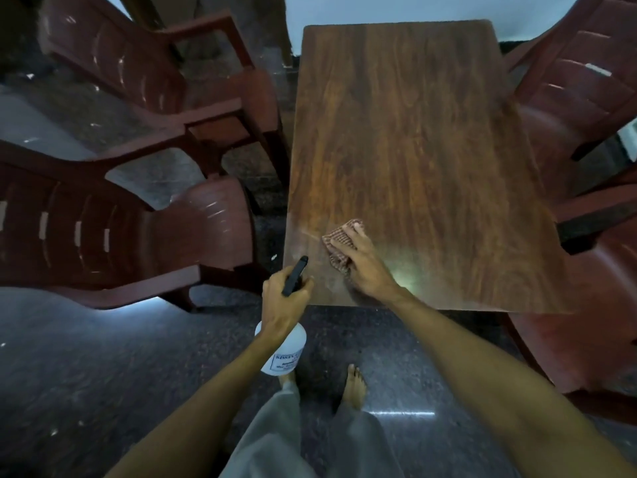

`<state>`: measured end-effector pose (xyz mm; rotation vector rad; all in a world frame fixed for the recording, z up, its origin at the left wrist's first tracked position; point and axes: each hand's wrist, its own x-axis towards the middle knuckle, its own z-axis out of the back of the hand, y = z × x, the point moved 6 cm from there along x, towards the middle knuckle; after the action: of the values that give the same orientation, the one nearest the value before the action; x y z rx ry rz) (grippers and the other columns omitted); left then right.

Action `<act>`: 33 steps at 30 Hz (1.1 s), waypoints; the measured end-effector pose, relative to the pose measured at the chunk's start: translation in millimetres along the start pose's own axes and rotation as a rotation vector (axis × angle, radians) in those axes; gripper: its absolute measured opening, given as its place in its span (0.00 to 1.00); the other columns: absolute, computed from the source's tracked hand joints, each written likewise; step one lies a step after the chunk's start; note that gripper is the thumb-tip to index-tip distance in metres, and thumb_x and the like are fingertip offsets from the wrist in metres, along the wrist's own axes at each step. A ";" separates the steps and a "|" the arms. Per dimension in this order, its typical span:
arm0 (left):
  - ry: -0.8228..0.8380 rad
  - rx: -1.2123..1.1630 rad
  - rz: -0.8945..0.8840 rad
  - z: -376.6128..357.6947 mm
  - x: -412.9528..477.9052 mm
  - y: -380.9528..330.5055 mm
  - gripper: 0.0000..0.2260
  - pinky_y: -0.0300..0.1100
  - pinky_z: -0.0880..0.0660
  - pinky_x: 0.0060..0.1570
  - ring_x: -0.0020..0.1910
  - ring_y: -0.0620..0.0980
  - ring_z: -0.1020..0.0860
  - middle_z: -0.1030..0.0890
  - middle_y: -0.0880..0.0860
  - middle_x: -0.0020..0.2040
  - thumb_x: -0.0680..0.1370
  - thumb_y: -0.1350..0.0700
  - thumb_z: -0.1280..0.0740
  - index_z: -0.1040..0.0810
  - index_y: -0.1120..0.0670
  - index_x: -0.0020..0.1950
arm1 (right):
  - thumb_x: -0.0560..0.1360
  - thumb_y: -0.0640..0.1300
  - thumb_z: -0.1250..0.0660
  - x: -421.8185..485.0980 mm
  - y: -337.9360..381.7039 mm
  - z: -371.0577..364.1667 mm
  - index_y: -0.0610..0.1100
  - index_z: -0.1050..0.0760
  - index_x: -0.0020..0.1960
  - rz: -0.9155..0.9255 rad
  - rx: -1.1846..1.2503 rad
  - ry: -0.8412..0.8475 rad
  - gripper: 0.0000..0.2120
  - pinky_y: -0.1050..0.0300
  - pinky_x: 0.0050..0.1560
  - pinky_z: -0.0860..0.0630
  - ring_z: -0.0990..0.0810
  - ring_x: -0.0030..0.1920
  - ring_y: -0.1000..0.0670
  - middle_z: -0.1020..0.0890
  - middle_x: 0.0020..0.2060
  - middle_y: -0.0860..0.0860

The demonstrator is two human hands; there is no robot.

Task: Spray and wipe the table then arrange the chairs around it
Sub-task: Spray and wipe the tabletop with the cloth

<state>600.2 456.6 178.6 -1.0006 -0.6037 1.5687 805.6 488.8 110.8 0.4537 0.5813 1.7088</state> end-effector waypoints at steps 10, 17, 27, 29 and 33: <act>-0.060 -0.021 -0.016 60.1 31.9 35.0 0.08 0.61 0.23 0.30 0.30 0.55 0.26 0.21 0.63 0.33 0.80 0.59 0.28 0.22 0.59 0.41 | 0.79 0.49 0.42 44.4 55.6 -35.5 0.47 0.33 0.77 0.132 -0.037 0.025 0.26 0.41 0.79 0.49 0.49 0.79 0.37 0.41 0.78 0.39; -0.006 -0.052 -0.049 77.9 44.3 51.1 0.11 0.58 0.23 0.30 0.28 0.52 0.27 0.24 0.55 0.29 0.79 0.57 0.28 0.24 0.54 0.38 | 0.78 0.39 0.36 77.6 70.8 -56.1 0.44 0.32 0.76 0.005 -0.061 -0.139 0.26 0.32 0.76 0.45 0.42 0.77 0.34 0.36 0.76 0.38; 0.159 0.012 -0.171 69.7 41.0 37.9 0.09 0.63 0.22 0.32 0.33 0.65 0.23 0.22 0.56 0.31 0.78 0.53 0.29 0.24 0.52 0.38 | 0.69 0.27 0.31 -28.9 92.7 -67.5 0.49 0.36 0.78 -0.277 -0.030 -0.270 0.41 0.37 0.74 0.36 0.53 0.81 0.39 0.45 0.81 0.44; 0.184 0.019 -0.185 60.9 36.8 33.7 0.10 0.62 0.22 0.31 0.32 0.65 0.22 0.22 0.57 0.30 0.78 0.58 0.29 0.24 0.54 0.38 | 0.70 0.29 0.28 -43.8 111.5 -80.2 0.51 0.37 0.78 -0.168 -0.046 -0.187 0.41 0.41 0.76 0.39 0.52 0.81 0.40 0.45 0.81 0.46; 0.234 0.022 -0.194 40.7 29.5 24.0 0.09 0.61 0.21 0.32 0.28 0.58 0.23 0.22 0.56 0.29 0.79 0.59 0.28 0.23 0.55 0.39 | 0.75 0.30 0.33 -76.1 58.8 -32.5 0.49 0.31 0.75 -0.337 0.014 -0.398 0.32 0.58 0.76 0.41 0.46 0.80 0.43 0.43 0.80 0.45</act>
<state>552.5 484.5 171.5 -1.0579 -0.5032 1.2648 756.6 400.6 121.2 0.6480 0.3548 1.2503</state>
